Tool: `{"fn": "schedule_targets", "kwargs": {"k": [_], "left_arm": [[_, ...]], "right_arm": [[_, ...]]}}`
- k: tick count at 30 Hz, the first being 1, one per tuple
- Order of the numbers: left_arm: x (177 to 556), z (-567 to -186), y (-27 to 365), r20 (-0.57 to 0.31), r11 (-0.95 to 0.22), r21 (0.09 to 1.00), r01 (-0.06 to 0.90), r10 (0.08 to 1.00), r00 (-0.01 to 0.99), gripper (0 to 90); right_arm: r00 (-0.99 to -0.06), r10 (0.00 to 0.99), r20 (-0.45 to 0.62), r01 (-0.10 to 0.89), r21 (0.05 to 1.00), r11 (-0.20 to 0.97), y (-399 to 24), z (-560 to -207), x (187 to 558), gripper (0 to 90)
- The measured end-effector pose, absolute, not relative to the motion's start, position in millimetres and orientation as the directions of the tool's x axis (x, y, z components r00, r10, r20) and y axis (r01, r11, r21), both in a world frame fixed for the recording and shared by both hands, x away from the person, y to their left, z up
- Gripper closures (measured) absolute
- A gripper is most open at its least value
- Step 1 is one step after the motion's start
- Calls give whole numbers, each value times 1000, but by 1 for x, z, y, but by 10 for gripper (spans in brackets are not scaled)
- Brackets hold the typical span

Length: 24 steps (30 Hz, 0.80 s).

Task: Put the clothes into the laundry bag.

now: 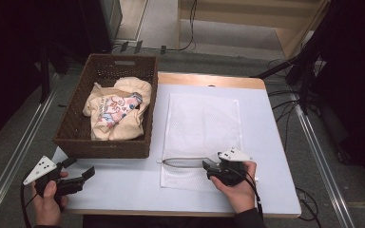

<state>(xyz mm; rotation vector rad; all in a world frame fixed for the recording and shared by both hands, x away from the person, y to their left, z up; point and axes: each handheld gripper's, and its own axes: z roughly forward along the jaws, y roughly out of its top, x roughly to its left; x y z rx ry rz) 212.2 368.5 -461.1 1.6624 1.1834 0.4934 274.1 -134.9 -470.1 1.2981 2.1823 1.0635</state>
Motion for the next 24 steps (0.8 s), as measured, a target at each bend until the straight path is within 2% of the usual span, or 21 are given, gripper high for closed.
{"fn": "schedule_targets", "kwargs": {"k": [4, 7, 8, 9, 10, 11, 14, 17, 24], "left_arm": [[212, -461, 368, -204, -30, 884, 467, 873, 443, 98], [209, -458, 365, -168, -46, 895, 444, 887, 430, 101], [207, -456, 363, -155, -54, 901, 431, 886, 436, 101], [204, -453, 359, -165, -45, 906, 421, 879, 448, 115], [203, -451, 356, -163, -47, 908, 415, 876, 455, 113], [201, -447, 351, -142, -66, 913, 402, 873, 467, 113], [196, -433, 341, -138, -65, 927, 369, 856, 498, 116], [195, -422, 337, -151, -48, 936, 349, 840, 522, 106], [209, -380, 330, -144, -47, 943, 329, 835, 531, 96]], "right_arm": [[-462, 887, 4, 603, 735, 310, -129, -478, 279, 323], [-460, 888, 19, 590, 754, 290, -128, -478, 282, 482], [-460, 888, 19, 590, 754, 290, -128, -478, 282, 482], [-473, 880, 37, 584, 761, 282, -129, -476, 282, 535], [-496, 866, 63, 561, 784, 264, -131, -473, 281, 665], [-496, 866, 63, 561, 784, 264, -131, -473, 281, 665], [-520, 836, 174, 545, 822, 167, -144, -466, 282, 855], [-513, 843, 162, 522, 839, 156, -147, -467, 279, 893], [-515, 843, 157, 507, 848, 152, -145, -470, 278, 899]]}}
